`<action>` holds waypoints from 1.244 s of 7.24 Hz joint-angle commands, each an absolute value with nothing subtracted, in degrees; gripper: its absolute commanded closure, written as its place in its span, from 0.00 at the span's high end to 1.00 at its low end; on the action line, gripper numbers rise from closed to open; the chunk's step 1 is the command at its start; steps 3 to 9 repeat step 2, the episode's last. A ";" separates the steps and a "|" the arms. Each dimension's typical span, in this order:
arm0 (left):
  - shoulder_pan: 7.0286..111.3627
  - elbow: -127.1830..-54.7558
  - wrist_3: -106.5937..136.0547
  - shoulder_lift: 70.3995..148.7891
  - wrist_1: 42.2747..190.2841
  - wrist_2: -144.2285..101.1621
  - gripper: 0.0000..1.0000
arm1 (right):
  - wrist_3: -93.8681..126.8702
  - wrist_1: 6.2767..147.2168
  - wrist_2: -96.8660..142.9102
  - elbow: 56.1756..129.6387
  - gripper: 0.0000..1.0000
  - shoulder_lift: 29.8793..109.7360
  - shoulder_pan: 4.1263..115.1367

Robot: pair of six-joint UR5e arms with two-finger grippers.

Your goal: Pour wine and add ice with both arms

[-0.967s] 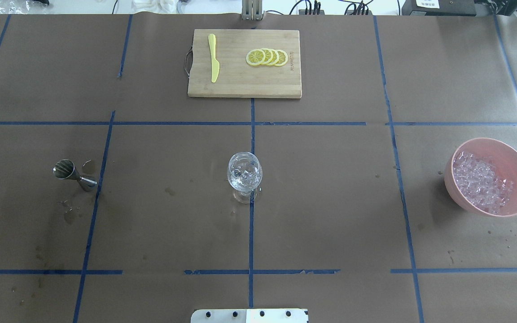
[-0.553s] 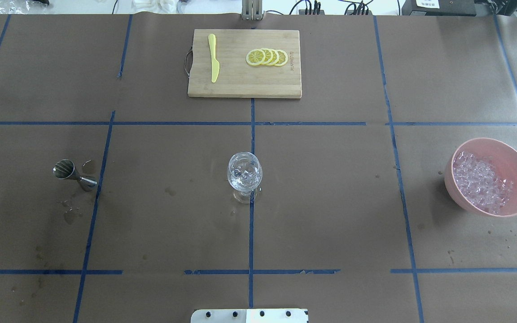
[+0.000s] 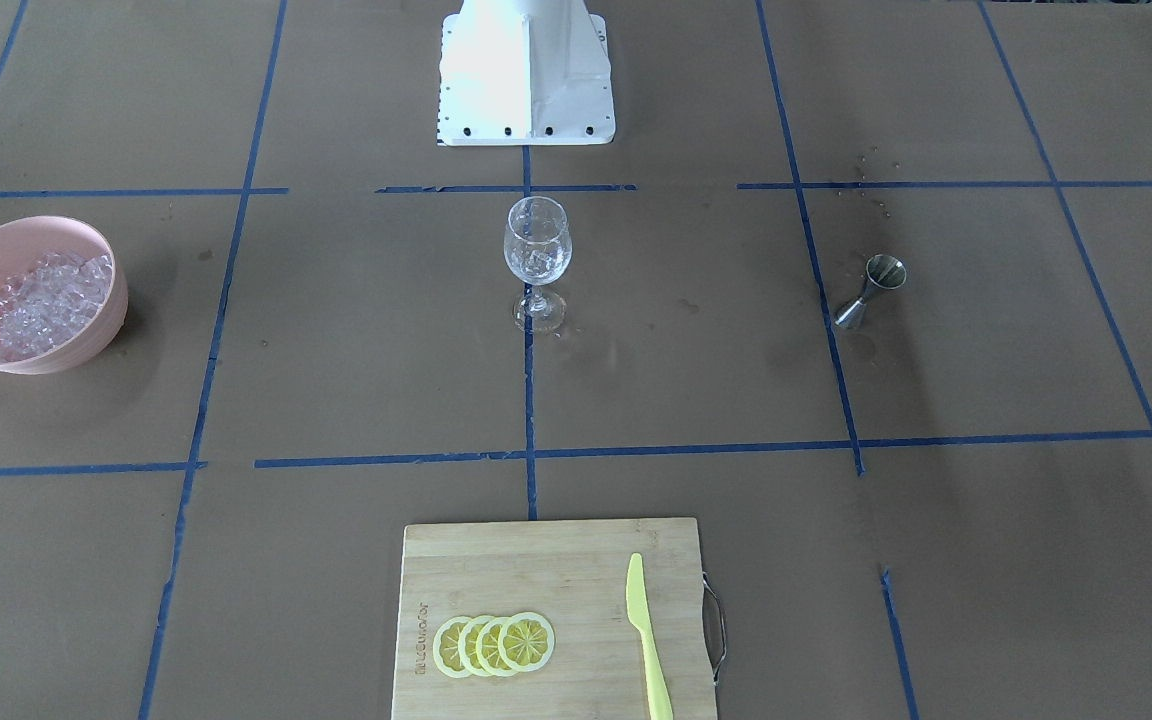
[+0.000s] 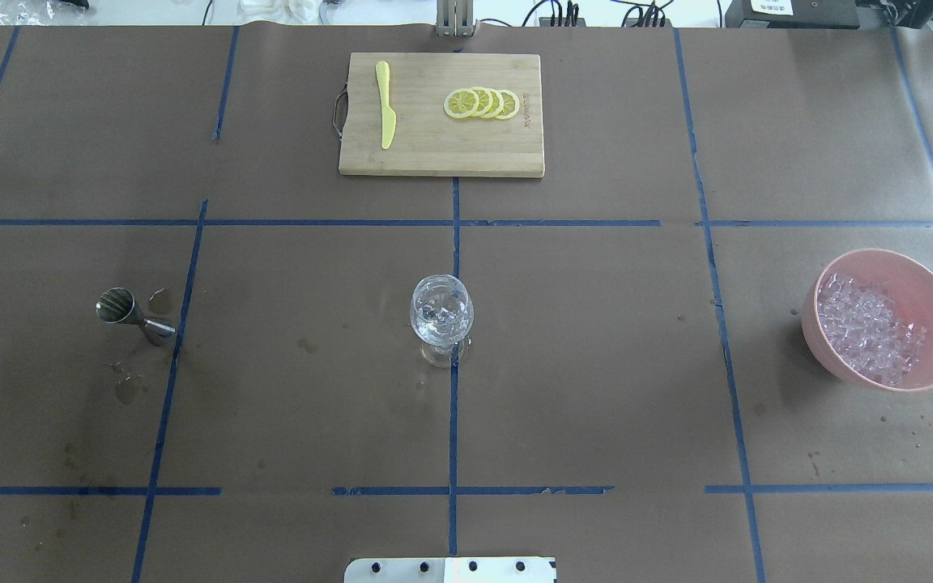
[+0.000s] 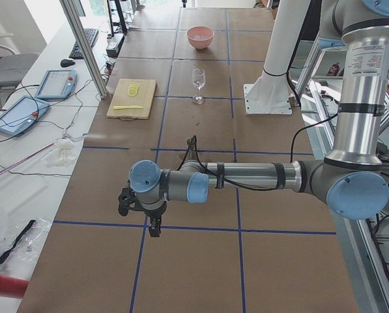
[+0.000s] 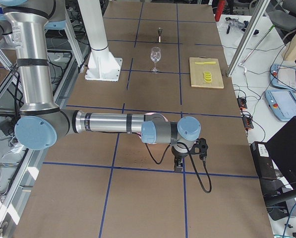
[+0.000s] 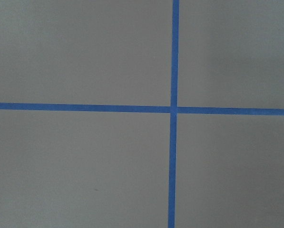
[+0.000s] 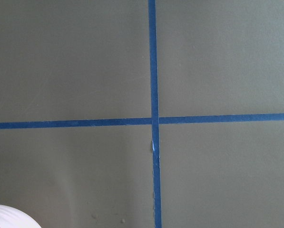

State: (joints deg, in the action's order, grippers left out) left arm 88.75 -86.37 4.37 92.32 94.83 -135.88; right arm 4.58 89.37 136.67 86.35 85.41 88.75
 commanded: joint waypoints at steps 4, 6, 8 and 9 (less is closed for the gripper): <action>88.68 -86.40 4.31 92.37 94.92 -135.88 1.00 | 4.57 89.30 136.67 86.48 1.00 85.34 88.77; 88.68 -86.40 4.31 92.37 94.92 -135.88 1.00 | 4.57 89.30 136.67 86.48 1.00 85.34 88.77; 88.68 -86.40 4.31 92.37 94.92 -135.88 1.00 | 4.57 89.30 136.67 86.48 1.00 85.34 88.77; 88.68 -86.40 4.31 92.37 94.92 -135.88 1.00 | 4.57 89.30 136.67 86.48 1.00 85.34 88.77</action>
